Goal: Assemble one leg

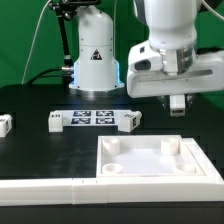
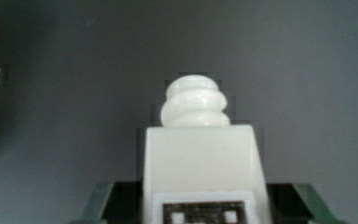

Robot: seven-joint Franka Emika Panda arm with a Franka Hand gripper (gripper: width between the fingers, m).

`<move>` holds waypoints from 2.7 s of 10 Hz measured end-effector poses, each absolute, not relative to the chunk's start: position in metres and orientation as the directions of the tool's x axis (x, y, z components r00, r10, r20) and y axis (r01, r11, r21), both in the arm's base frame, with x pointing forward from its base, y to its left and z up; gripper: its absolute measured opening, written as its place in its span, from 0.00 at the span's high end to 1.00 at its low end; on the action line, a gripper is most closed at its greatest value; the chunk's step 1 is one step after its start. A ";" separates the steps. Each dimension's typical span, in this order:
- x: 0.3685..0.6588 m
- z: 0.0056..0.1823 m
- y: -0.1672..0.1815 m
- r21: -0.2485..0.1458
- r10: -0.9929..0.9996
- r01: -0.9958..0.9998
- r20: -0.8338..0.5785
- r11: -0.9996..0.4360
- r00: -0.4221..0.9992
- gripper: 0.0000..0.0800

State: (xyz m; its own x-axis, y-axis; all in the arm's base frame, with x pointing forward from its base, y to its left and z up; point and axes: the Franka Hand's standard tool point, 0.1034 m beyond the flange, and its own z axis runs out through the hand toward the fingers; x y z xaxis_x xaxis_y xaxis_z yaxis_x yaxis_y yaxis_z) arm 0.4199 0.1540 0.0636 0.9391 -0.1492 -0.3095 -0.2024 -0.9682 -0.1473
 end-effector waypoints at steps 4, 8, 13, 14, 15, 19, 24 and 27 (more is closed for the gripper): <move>0.443 0.078 0.149 -0.165 -0.199 -0.199 -0.019 -0.966 0.980 0.64; 0.439 0.076 0.152 -0.161 -0.144 -0.116 0.179 -0.980 0.973 0.64; 0.485 0.099 0.124 -0.137 -0.055 -0.027 0.209 -0.990 0.976 0.64; 0.484 0.098 0.124 -0.137 -0.055 -0.027 0.206 -0.990 0.977 0.64; 0.484 0.098 0.124 -0.137 -0.055 -0.027 0.205 -0.990 0.977 0.64; 0.501 0.095 0.112 -0.122 -0.009 0.018 0.223 -0.992 0.975 0.64; 0.580 0.090 0.095 -0.115 0.046 0.083 0.290 -0.990 0.956 0.64; 0.586 0.093 0.091 -0.103 0.037 0.076 0.339 -0.992 0.940 0.64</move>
Offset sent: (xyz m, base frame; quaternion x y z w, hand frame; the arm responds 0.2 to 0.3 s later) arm 0.0000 0.0000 0.0000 0.0000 0.2377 0.0000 0.9713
